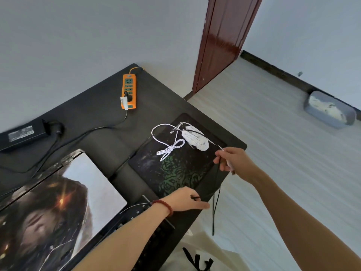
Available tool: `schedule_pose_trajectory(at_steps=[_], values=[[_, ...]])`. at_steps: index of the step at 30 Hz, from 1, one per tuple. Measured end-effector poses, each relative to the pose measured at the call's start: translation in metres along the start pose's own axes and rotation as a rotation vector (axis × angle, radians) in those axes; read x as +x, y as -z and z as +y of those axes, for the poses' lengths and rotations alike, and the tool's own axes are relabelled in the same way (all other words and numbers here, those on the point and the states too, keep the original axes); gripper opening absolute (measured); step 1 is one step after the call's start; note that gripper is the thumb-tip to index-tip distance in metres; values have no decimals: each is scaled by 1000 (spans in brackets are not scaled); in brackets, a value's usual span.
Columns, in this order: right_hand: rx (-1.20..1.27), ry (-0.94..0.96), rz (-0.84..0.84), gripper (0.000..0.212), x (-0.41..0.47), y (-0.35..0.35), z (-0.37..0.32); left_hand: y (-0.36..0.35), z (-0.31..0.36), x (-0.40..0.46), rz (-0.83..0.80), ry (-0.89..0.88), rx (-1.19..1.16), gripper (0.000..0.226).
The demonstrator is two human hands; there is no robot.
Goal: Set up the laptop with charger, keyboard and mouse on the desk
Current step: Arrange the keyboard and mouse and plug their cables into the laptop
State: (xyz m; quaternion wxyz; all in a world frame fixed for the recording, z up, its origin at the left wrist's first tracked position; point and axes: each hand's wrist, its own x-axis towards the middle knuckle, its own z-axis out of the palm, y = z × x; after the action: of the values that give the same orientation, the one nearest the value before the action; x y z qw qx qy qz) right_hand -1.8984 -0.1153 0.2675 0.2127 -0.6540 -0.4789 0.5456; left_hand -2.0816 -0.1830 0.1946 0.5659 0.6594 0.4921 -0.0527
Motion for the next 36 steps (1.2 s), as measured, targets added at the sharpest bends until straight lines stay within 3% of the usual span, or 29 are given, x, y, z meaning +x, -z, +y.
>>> schedule_pose_trajectory(at_steps=[2, 5, 8, 10, 13, 16, 19, 21, 24, 27, 30, 33, 36], values=[[56, 48, -80, 20, -1, 0, -17, 10, 15, 2, 22, -65, -155, 34], [-52, 154, -123, 18, 3, -4, -46, 28, 34, 0, 122, -143, -266, 15], [-25, 209, 133, 18, 13, -2, -62, 57, 38, -14, 176, -179, -308, 24], [61, 245, 356, 20, 20, 7, -68, 87, 31, -30, 337, -185, -423, 33], [114, 349, 597, 21, 31, 13, -83, 142, 7, -59, 596, -127, -875, 36], [193, 399, 662, 23, 45, 1, -98, 180, -23, -87, 786, -103, -1306, 35], [216, 366, 563, 27, 59, -26, -107, 208, -43, -106, 1110, -59, -1592, 37], [201, 326, 448, 27, 67, -47, -104, 222, -51, -115, 1266, 48, -1612, 34], [173, 291, 309, 25, 76, -73, -98, 246, -49, -115, 1351, 106, -1383, 28], [154, 277, 136, 24, 83, -96, -100, 273, -36, -115, 1378, 26, -1172, 29], [106, 294, -14, 20, 88, -112, -102, 303, -32, -120, 1431, 141, -971, 34], [51, 325, -79, 17, 93, -121, -100, 325, -43, -126, 1693, 144, -1127, 28], [11, 338, -105, 16, 104, -127, -103, 347, -52, -128, 2015, -68, -1198, 23]])
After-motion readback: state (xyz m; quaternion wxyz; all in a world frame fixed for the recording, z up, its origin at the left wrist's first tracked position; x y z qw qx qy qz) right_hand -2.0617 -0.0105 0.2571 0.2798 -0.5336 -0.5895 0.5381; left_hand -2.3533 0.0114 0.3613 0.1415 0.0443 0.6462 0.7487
